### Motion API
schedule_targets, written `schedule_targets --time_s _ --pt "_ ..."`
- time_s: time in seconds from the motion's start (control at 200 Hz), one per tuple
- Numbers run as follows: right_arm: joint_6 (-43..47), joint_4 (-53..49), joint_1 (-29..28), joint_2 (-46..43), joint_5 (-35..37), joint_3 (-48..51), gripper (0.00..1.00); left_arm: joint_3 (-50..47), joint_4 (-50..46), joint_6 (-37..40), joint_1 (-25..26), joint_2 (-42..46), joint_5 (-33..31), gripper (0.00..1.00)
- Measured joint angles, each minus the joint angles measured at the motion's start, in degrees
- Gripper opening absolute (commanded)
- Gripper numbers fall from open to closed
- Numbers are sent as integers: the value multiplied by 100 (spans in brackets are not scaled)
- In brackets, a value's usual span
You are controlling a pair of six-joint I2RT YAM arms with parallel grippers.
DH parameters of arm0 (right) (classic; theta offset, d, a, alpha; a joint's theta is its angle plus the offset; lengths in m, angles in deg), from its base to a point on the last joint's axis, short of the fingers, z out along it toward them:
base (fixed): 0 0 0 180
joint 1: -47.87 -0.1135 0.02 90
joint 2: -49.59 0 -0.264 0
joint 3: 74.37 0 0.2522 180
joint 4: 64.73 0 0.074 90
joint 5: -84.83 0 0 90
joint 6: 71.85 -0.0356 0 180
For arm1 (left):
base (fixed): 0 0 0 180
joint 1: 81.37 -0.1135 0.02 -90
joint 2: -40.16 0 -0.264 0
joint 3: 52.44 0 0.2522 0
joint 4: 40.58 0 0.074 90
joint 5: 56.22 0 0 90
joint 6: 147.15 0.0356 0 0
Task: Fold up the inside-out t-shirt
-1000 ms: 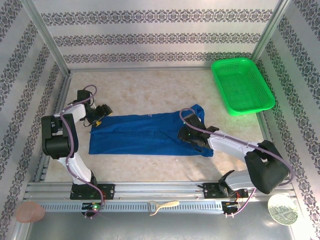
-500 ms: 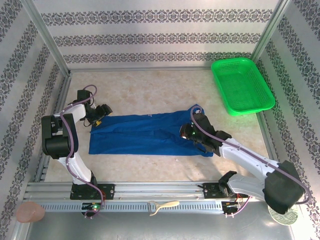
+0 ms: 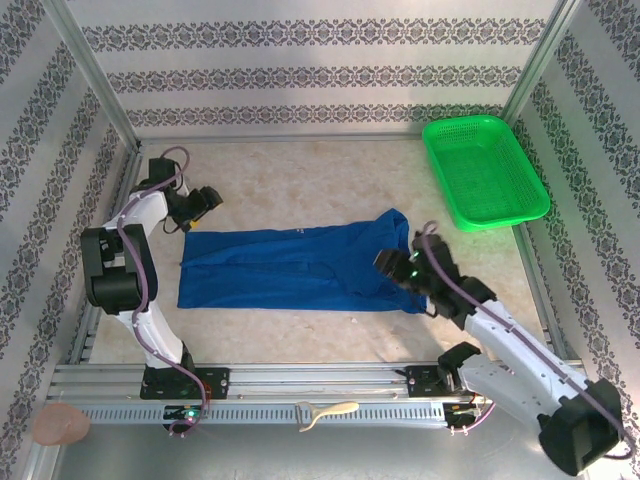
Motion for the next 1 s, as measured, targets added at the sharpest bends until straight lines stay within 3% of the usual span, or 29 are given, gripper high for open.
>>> schedule_targets --time_s 0.08,0.25,0.475,0.714,0.999 --pt "210 96 387 487 -153 -372 47 50 -59 15 46 205 44 80" --pt "485 850 332 2275 -560 -984 43 -485 15 -26 337 841 144 80" --pt "188 2072 92 3606 -702 -529 38 -1386 170 -66 402 739 -17 80" --pt "-358 2933 428 3176 -570 647 39 -1110 219 181 385 103 -286 81" --pt "-387 2682 841 2455 -431 1021 43 -595 262 387 374 -197 -297 81"
